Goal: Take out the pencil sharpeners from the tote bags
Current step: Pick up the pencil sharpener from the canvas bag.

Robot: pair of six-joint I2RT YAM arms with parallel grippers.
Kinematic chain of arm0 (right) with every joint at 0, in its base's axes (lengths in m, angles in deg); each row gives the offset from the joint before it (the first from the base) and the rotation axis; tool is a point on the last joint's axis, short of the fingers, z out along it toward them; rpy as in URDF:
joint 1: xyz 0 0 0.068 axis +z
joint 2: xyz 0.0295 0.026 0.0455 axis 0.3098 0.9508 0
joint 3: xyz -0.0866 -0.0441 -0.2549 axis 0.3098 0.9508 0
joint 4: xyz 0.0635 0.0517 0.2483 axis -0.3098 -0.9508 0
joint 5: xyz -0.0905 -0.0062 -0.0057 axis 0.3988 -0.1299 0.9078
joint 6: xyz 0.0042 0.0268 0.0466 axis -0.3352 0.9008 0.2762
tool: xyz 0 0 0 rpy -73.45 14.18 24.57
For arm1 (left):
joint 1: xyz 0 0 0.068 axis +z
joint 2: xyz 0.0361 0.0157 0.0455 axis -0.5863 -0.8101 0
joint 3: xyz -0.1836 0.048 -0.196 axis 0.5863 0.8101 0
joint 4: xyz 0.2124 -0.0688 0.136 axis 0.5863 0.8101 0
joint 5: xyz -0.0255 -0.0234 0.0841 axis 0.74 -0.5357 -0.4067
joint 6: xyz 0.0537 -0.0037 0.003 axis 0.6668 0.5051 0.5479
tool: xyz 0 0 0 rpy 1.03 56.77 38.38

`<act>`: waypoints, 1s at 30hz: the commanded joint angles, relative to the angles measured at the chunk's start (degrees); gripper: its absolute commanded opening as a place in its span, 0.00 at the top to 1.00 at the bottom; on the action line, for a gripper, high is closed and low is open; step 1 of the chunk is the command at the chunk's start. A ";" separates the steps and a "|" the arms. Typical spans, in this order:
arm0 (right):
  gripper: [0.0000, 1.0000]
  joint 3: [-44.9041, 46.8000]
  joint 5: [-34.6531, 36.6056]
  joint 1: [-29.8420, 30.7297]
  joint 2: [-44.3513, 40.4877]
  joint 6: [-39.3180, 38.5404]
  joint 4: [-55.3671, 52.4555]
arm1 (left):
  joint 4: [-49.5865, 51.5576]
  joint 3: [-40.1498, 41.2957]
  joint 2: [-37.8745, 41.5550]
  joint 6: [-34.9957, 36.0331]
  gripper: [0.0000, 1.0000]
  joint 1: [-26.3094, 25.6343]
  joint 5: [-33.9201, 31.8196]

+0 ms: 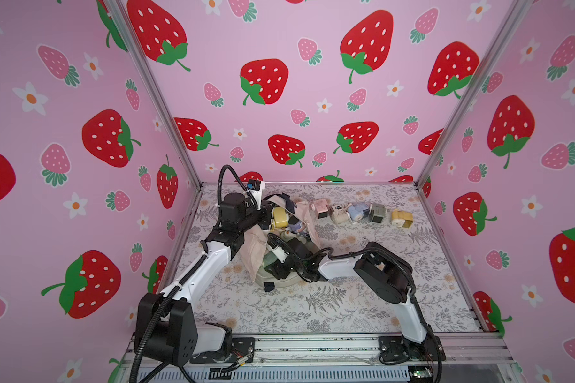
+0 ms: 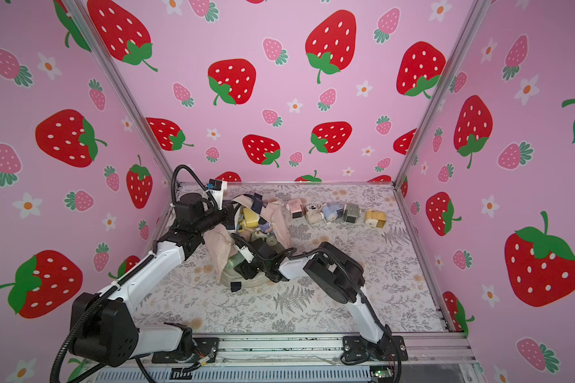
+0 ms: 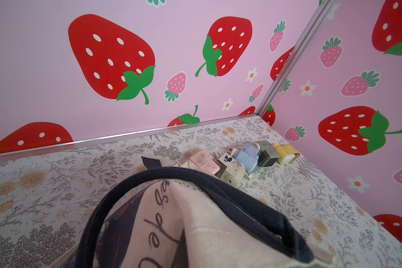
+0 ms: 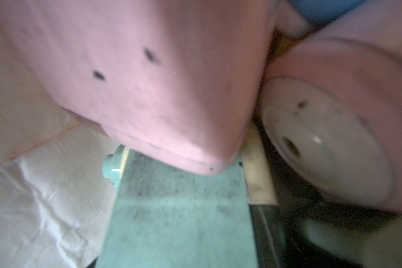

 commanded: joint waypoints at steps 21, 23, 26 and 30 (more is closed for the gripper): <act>0.58 21.17 -6.70 0.45 -35.85 -16.20 -5.77 | -8.57 -1.67 4.15 1.07 1.00 -0.58 1.64; 0.58 22.83 -6.75 0.45 -38.92 -16.41 -5.77 | -8.65 -1.49 4.29 1.05 1.00 -0.66 1.54; 0.58 24.12 -6.45 0.45 -42.17 -16.53 -6.17 | -8.66 -1.49 4.26 1.08 1.00 -0.65 1.44; 0.58 24.74 -4.42 0.38 -45.29 -16.79 -7.64 | -8.72 -1.63 4.07 0.97 1.00 -0.62 1.60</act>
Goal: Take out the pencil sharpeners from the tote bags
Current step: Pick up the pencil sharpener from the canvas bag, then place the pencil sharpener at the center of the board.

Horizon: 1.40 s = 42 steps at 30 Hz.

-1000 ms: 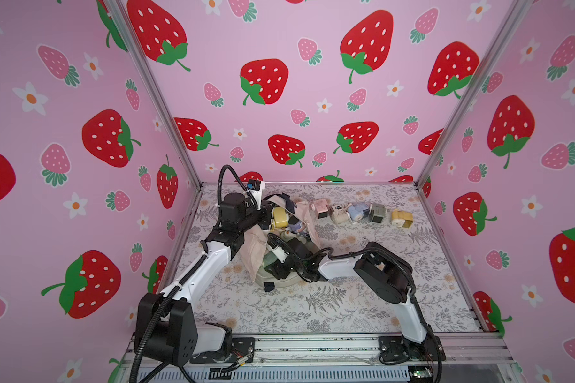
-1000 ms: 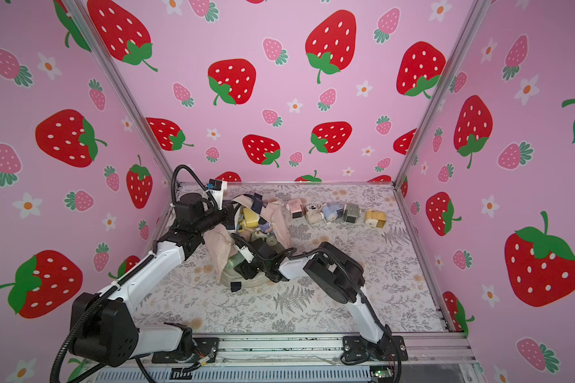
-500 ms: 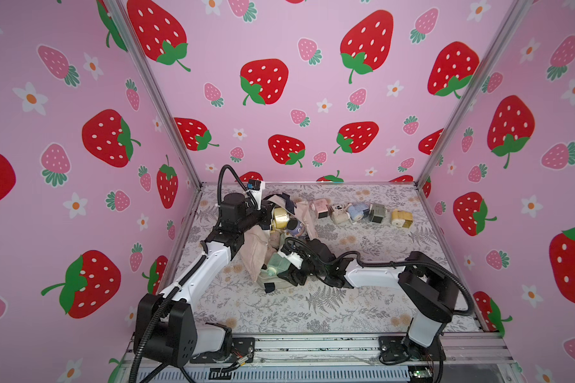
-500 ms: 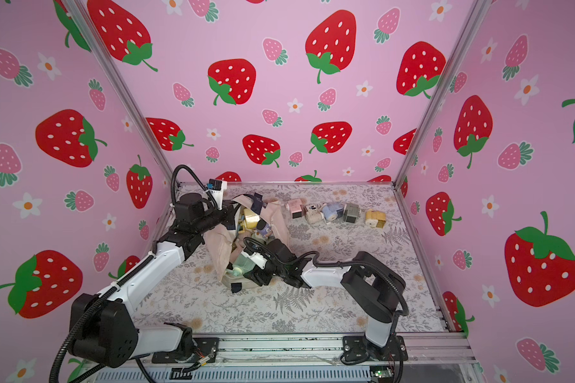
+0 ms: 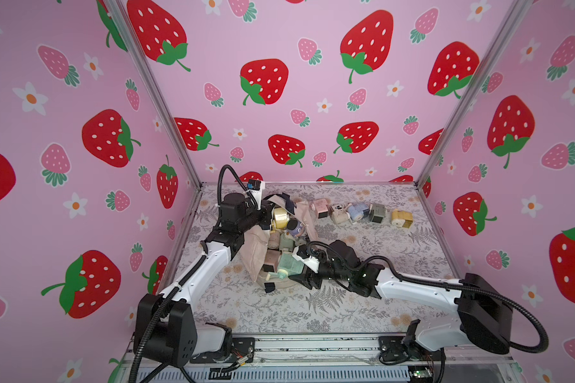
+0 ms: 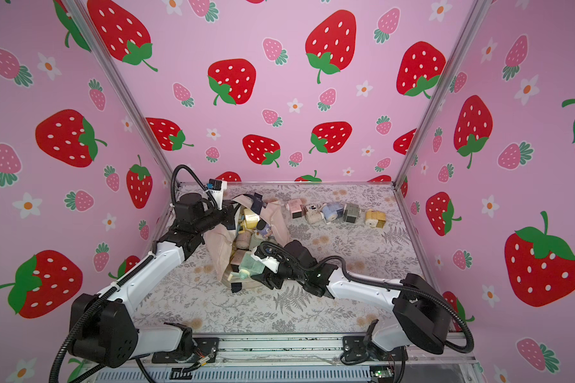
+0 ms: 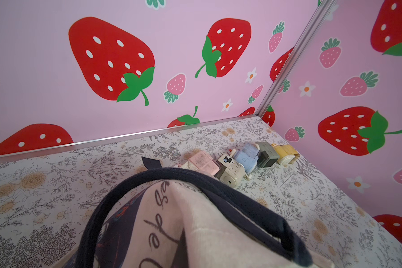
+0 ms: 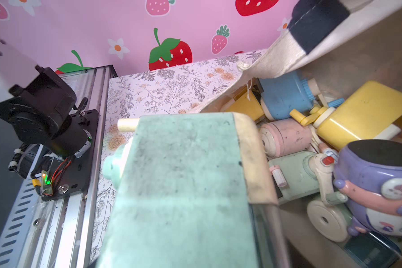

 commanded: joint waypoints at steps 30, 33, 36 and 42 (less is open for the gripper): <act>0.53 1.82 37.28 -44.85 -10.99 25.84 -11.35 | -8.79 -3.78 0.28 -0.37 1.00 -0.56 3.14; 0.54 -0.72 37.67 -50.70 -5.10 28.51 -12.03 | -9.30 -3.55 0.44 -0.40 1.00 -0.62 3.55; 0.54 -3.27 35.80 -57.60 1.60 33.53 -11.54 | -9.21 -3.70 0.22 -0.45 1.00 -0.63 3.47; 0.55 -9.45 42.12 -63.90 12.80 39.81 -12.47 | -9.24 -3.81 -0.12 -0.45 1.00 -0.65 3.42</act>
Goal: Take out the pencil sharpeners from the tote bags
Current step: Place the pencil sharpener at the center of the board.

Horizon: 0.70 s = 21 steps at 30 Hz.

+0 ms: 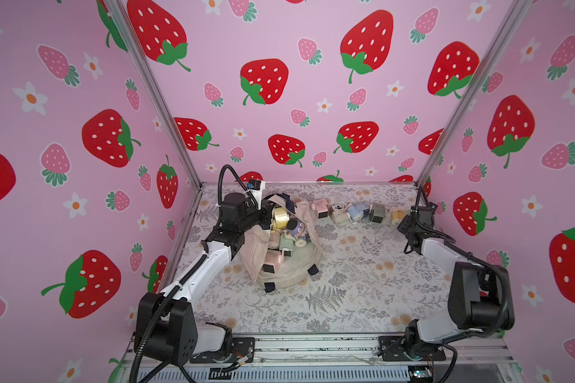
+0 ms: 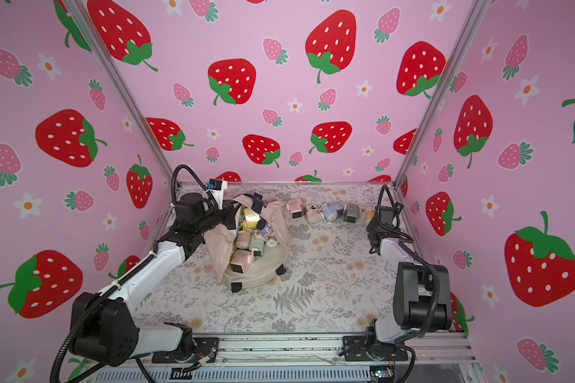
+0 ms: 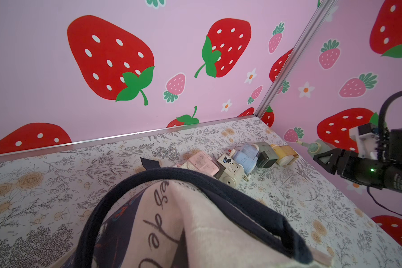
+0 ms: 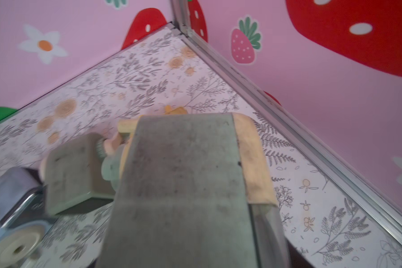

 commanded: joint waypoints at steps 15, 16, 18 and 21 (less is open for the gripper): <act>0.55 -13.13 6.09 -6.50 15.18 9.69 -6.59 | -5.88 -5.63 -1.43 1.55 1.00 -0.52 1.56; 0.55 -14.46 5.07 -6.90 16.00 9.82 -8.18 | -6.04 -5.45 -1.25 1.55 1.00 -0.52 1.85; 0.56 -14.61 5.00 -7.02 16.54 9.46 -6.90 | -6.39 -5.23 -1.08 1.41 1.00 -0.48 2.26; 0.56 -18.60 2.09 -7.02 18.83 7.35 -10.07 | -6.53 -5.31 -1.28 1.29 1.00 -0.57 2.92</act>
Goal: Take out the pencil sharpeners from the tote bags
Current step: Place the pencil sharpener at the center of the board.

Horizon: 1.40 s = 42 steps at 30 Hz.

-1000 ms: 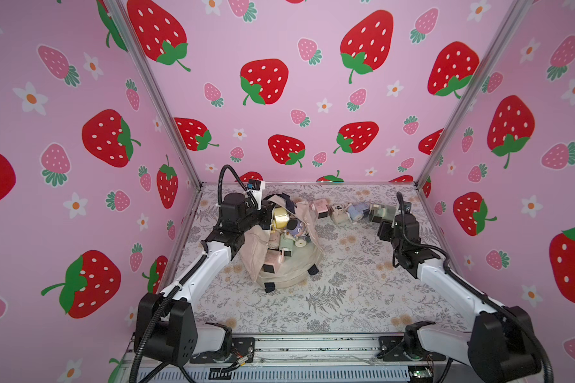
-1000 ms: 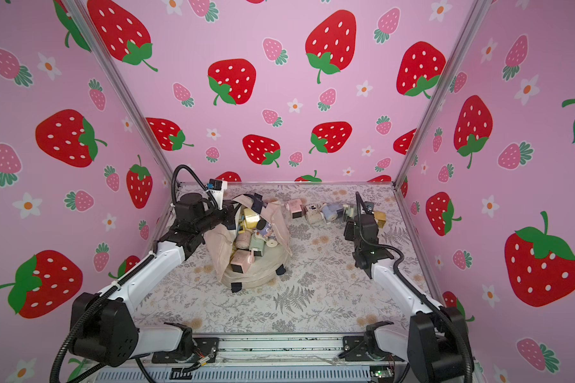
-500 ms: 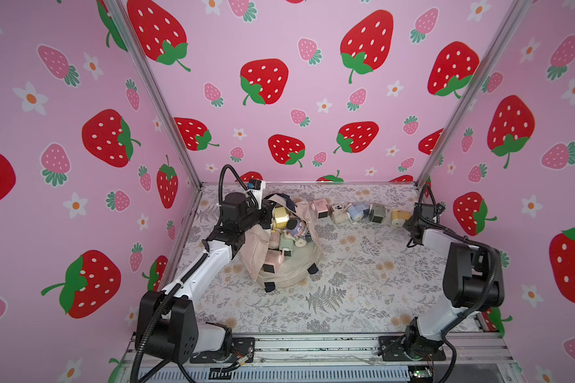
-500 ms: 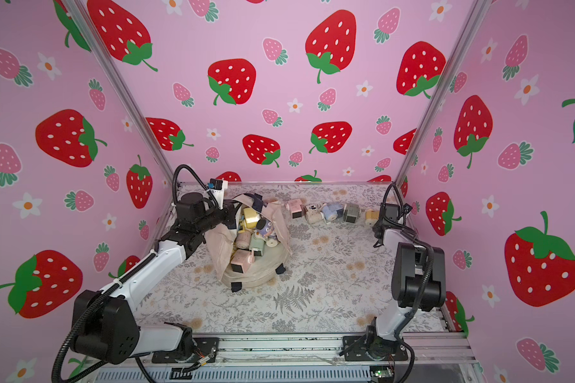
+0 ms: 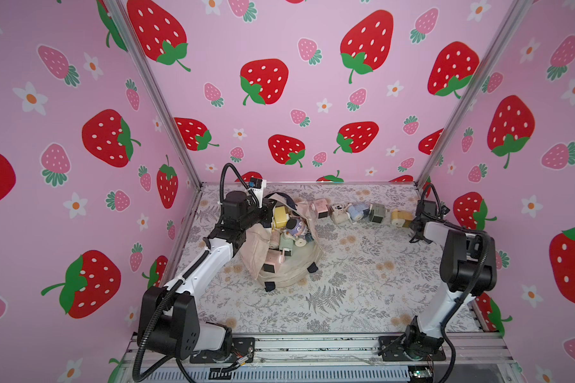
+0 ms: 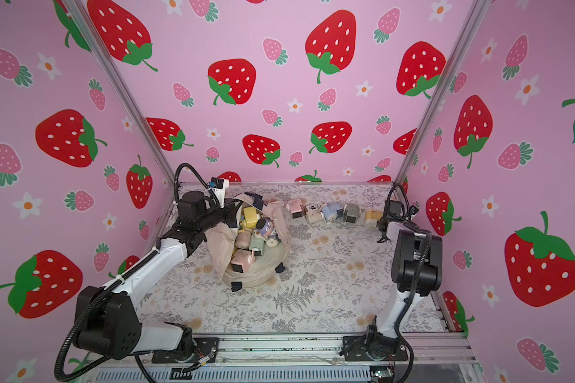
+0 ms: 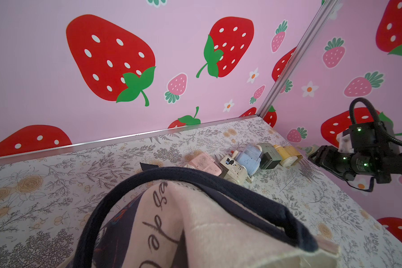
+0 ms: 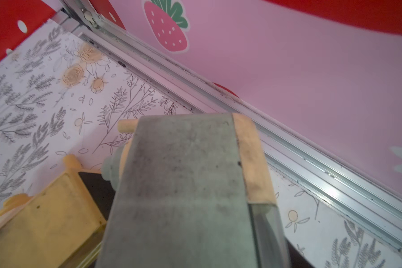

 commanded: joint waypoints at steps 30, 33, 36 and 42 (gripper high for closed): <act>0.42 -10.83 -18.60 2.53 5.75 -5.57 -8.33 | -5.28 -3.88 1.64 1.15 1.00 -0.53 2.78; 0.31 -10.13 -17.74 3.12 4.44 -6.10 -8.82 | -5.40 -3.69 1.75 1.22 1.00 -0.50 2.83; 0.26 -8.03 -16.56 3.62 2.72 -6.48 -7.55 | -5.37 -3.76 1.58 1.12 1.00 -0.53 2.78; 0.20 -4.75 -16.41 4.16 0.52 -6.08 -6.15 | -5.38 -3.42 2.23 1.20 1.00 -0.57 2.69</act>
